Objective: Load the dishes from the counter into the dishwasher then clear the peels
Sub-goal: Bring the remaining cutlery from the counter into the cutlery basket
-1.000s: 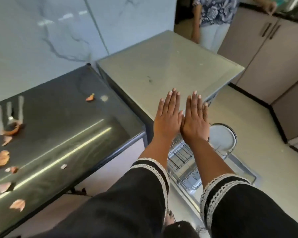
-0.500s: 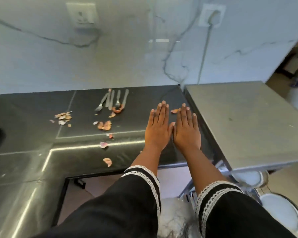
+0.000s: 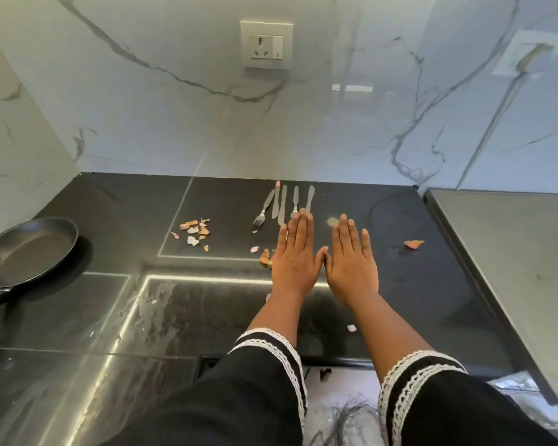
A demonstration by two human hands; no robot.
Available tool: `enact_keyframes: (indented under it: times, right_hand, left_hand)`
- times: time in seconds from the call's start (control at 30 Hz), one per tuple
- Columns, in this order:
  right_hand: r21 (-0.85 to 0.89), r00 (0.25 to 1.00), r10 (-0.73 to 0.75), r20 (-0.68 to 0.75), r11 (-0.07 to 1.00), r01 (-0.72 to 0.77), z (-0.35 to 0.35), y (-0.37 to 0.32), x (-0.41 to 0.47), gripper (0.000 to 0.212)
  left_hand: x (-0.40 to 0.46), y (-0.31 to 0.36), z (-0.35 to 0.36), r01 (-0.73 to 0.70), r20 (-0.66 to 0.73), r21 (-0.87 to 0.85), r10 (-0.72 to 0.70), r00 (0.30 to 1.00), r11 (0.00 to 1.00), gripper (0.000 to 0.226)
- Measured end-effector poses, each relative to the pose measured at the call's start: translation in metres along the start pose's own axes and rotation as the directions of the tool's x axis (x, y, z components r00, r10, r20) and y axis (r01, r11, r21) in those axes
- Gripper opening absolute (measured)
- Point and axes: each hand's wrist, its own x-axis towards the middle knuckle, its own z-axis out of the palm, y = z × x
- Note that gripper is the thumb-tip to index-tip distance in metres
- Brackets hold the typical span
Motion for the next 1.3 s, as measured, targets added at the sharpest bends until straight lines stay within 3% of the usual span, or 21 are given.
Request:
enact_keyframes:
  times: [0.3,0.5,0.67,0.83,0.97,1.17,1.3]
  right_hand:
    - [-0.031,0.984,-0.082,0.160,0.996,0.088,0.037,-0.009,0.072,0.064]
    - [0.085,0.965,-0.166,0.203,0.985,0.151,0.041,-0.015,0.156,0.065]
    - [0.433,0.954,-0.170,0.245,0.900,0.049,0.060,-0.039,0.203,0.060]
    - [0.637,0.938,-0.056,0.343,0.747,-0.188,0.081,-0.055,0.245,0.025]
    - [0.667,0.930,-0.032,0.367,0.706,-0.239,0.087,-0.063,0.274,0.034]
    - [0.619,0.897,-0.031,0.441,0.734,-0.279,0.096,-0.070,0.295,0.010]
    - [0.601,0.902,0.038,0.429,0.733,-0.317,0.101,-0.078,0.300,0.013]
  left_hand:
    - [0.045,-0.034,0.046,0.116,0.205,-0.004,-0.112,0.972,0.993,0.074]
    - [0.103,-0.067,0.057,0.344,0.255,-0.114,-0.307,0.917,0.932,0.083]
    - [0.130,-0.103,0.074,0.526,0.304,-0.208,-0.457,0.836,0.825,0.076]
    - [0.154,-0.137,0.083,0.641,0.385,-0.325,-0.522,0.761,0.695,0.054]
    - [0.173,-0.149,0.090,0.693,0.378,-0.420,-0.581,0.720,0.586,0.042]
    - [0.196,-0.155,0.103,0.805,0.531,-0.510,-0.625,0.572,0.304,0.041]
    - [0.206,-0.160,0.107,0.849,0.593,-0.454,-0.619,0.515,0.271,0.030]
